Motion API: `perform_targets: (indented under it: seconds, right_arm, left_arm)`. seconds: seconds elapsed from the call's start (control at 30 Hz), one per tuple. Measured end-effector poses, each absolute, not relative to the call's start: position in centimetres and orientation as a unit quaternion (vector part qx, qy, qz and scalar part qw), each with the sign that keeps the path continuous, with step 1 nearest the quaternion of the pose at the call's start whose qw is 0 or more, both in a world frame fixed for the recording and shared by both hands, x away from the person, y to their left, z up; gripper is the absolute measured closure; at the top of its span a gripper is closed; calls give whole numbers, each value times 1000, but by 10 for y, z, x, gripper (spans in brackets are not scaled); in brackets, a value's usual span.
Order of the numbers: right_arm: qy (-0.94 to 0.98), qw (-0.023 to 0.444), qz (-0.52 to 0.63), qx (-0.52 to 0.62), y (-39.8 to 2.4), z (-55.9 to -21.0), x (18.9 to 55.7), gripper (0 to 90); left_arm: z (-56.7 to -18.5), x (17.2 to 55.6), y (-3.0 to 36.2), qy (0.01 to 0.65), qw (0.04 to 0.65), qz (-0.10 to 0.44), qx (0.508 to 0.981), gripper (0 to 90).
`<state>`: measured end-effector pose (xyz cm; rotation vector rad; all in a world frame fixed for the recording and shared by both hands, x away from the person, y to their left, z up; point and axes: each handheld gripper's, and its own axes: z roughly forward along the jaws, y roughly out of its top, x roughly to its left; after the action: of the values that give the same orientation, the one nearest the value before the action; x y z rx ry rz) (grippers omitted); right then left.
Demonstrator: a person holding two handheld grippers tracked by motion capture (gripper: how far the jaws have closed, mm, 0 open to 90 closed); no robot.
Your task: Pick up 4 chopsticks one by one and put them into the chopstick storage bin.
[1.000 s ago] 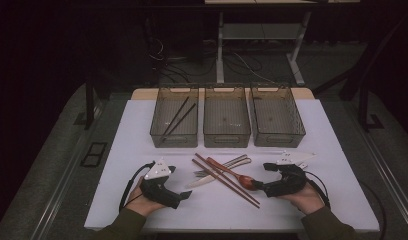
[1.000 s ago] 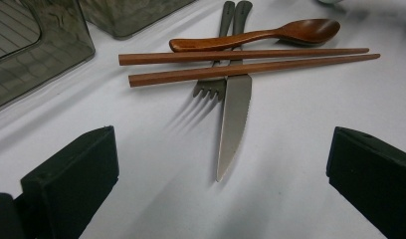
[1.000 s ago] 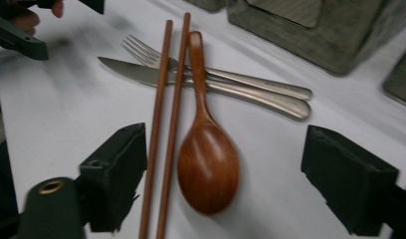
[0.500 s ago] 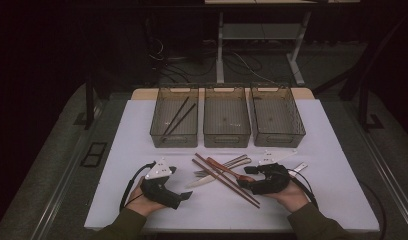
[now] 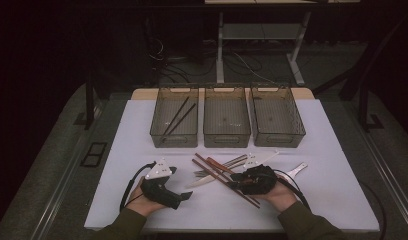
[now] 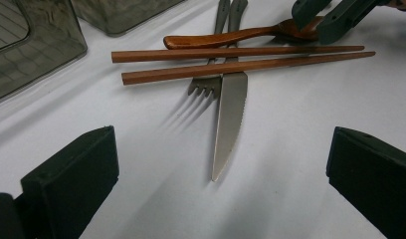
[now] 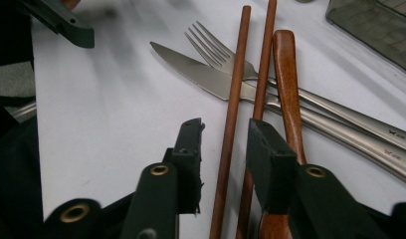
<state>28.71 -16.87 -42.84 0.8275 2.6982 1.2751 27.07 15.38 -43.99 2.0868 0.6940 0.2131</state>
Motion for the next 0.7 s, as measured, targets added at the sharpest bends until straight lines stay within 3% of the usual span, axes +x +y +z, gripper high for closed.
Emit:
perform_targets:
  seconds: [0.3,0.7]
  right_arm:
    - [884,26,392,253,-162,-434,285,752]
    - [893,33,373,251,-159,-441,284,768]
  left_arm:
    - [-440,270,154,279,450,86,844,0]
    - [-440,270,153,275,447,85,847,0]
